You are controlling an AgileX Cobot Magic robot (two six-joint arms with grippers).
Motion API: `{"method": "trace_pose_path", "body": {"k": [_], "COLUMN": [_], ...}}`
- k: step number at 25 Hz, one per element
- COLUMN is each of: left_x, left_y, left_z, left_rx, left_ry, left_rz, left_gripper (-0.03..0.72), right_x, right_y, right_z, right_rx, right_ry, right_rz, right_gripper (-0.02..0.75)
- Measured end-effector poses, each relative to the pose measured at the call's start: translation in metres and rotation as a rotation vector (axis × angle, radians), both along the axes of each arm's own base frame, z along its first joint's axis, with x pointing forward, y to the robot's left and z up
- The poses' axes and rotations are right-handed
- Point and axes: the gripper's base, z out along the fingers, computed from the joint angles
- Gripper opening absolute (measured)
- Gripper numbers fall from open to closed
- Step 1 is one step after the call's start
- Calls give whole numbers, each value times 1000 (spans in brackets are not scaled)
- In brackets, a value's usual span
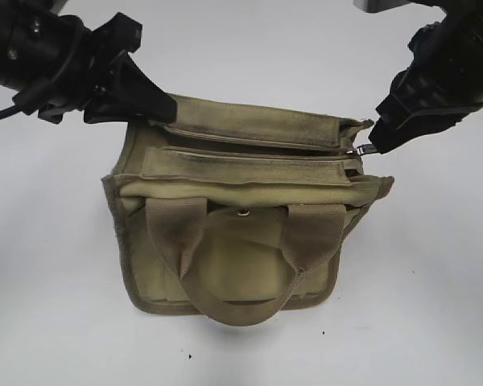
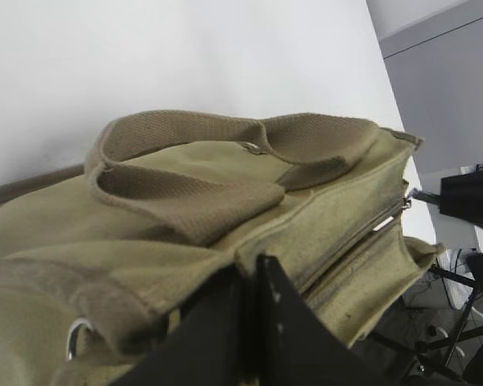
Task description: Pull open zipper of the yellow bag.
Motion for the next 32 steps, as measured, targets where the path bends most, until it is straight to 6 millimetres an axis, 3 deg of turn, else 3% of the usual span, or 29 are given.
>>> {"method": "trace_pose_path", "body": {"k": [6, 9, 13, 16, 19, 26, 32], "left_x": [0, 0, -4, -13, -29, -86, -143], "left_y": [1, 1, 4, 11, 22, 56, 98], "left_z": [0, 0, 6, 23, 45, 83, 61], "left_rx": [9, 10, 40, 59, 111, 293, 509], "left_ry": [-7, -10, -49, -128, -243, -363, -285], "left_rz": [1, 0, -14, -19, -42, -99, -25], "left_gripper": [7, 12, 72, 202, 311, 351, 351], "right_x": [0, 0, -3, -11, -22, -74, -137], "right_y": [-2, -2, -6, -13, -20, -38, -59], "right_z": [-1, -1, -2, 0, 7, 13, 1], "right_rx": [3, 11, -5, -65, -104, -82, -56], "right_ry": [27, 39, 87, 146, 167, 145, 116], "right_rz": [-50, -90, -171, -206, -227, -264, -289], "right_gripper": [2, 38, 221, 391, 463, 482, 482]}}
